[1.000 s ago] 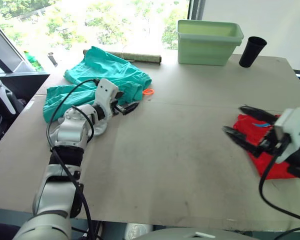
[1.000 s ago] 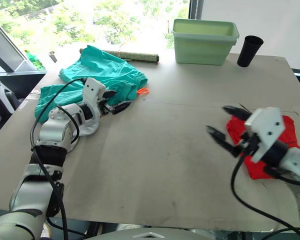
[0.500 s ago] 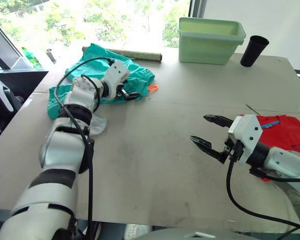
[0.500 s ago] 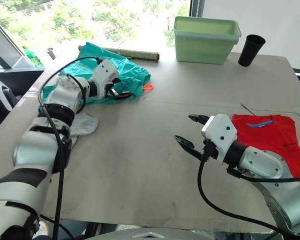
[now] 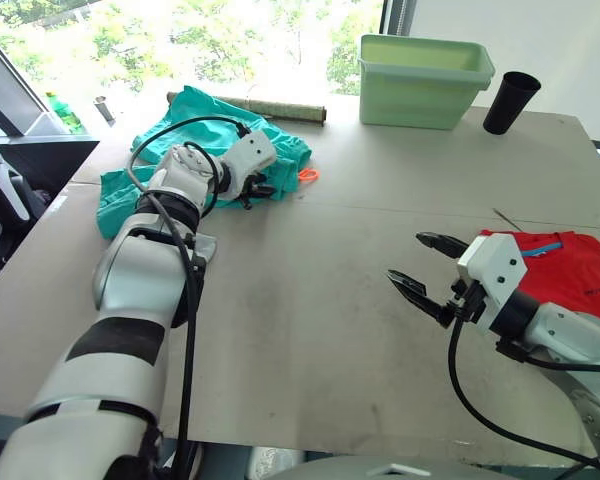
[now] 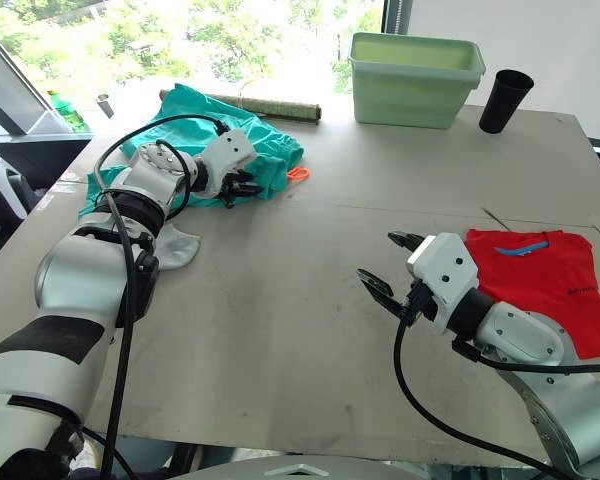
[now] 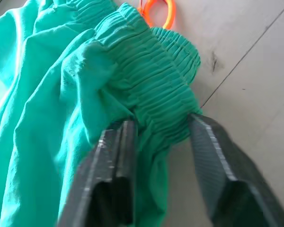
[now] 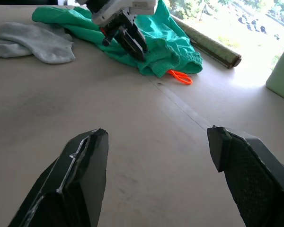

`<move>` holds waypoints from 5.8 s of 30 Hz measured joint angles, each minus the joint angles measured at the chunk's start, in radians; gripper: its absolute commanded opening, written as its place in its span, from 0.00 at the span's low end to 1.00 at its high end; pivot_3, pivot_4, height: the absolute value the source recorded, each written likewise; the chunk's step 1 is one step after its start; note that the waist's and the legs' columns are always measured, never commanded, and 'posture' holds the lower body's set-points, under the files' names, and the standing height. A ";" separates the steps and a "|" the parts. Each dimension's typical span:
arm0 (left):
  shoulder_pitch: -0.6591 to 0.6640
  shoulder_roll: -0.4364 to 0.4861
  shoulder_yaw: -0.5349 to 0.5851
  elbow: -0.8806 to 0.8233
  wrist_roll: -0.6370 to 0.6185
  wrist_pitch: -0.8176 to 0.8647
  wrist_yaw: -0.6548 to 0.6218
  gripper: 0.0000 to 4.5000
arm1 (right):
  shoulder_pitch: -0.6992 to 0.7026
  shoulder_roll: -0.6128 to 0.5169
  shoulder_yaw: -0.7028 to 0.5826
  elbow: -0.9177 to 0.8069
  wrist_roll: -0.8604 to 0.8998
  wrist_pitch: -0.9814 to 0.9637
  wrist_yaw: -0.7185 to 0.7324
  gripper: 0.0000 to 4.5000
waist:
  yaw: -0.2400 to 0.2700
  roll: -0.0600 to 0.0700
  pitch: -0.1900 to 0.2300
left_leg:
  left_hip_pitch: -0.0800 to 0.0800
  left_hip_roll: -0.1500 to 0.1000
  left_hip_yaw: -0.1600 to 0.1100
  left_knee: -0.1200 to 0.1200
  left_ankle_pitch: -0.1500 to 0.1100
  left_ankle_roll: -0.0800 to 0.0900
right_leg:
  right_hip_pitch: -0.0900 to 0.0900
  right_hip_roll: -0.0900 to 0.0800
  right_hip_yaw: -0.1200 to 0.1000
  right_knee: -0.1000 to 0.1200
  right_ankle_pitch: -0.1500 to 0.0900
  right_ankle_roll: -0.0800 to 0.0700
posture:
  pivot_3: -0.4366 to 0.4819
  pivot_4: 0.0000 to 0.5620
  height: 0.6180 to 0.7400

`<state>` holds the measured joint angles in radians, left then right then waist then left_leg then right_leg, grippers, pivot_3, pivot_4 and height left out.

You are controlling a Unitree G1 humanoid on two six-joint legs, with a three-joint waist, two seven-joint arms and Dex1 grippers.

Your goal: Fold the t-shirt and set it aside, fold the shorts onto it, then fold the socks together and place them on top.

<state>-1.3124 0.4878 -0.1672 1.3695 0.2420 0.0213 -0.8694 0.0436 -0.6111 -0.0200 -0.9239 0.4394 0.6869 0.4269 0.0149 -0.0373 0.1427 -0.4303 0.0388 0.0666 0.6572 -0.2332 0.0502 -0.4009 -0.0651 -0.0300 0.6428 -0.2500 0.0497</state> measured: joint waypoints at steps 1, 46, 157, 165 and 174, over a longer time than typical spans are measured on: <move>0.000 -0.007 0.024 0.000 -0.019 0.003 -0.008 0.02 | 0.017 0.002 -0.005 -0.002 -0.001 0.000 -0.003 0.79 | 0.000 0.000 0.000 | 0.000 0.000 0.000 0.000 0.000 0.000 | 0.000 0.000 0.000 0.000 0.000 0.000 | 0.48 0.27 1.00; 0.105 -0.041 0.217 -0.063 -0.193 0.055 0.177 0.02 | 0.023 -0.014 -0.115 -0.024 0.094 -0.036 0.024 0.79 | -0.002 0.004 -0.002 | 0.000 0.000 -0.003 0.011 -0.001 0.002 | 0.004 0.001 -0.002 0.004 0.000 0.000 | 0.48 0.27 1.00; 0.452 0.235 -0.006 -0.446 -0.304 -0.004 -0.584 0.13 | 0.127 -0.176 0.046 0.230 -0.144 -0.322 0.282 0.00 | -0.002 0.005 -0.001 | 0.013 0.001 0.009 -0.003 -0.002 0.003 | 0.005 0.000 0.014 0.000 0.000 0.000 | 0.48 0.27 1.00; 0.456 0.273 0.084 -0.497 -0.382 0.126 -0.666 0.01 | 0.111 -0.167 -0.001 0.281 -0.143 -0.342 0.293 0.00 | -0.003 0.004 -0.001 | 0.013 0.001 0.009 -0.003 -0.002 0.003 | 0.005 0.000 0.014 0.000 0.000 0.000 | 0.48 0.27 1.00; 0.677 0.423 0.096 -0.966 -0.634 0.523 -0.737 0.01 | 0.149 -0.187 -0.118 0.321 -0.111 -0.353 0.361 0.00 | -0.004 0.005 -0.001 | 0.013 0.002 0.008 -0.003 -0.002 0.003 | 0.005 0.000 0.015 0.001 0.000 0.000 | 0.48 0.27 1.00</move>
<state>-0.6355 0.9105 -0.0714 0.4033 -0.3921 0.5445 -1.6062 0.1921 -0.7984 -0.1376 -0.6034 0.3287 0.3336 0.7881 0.0106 -0.0327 0.1414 -0.4170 0.0412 0.0750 0.6543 -0.2356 0.0535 -0.3963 -0.0653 -0.0153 0.6439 -0.2505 0.0494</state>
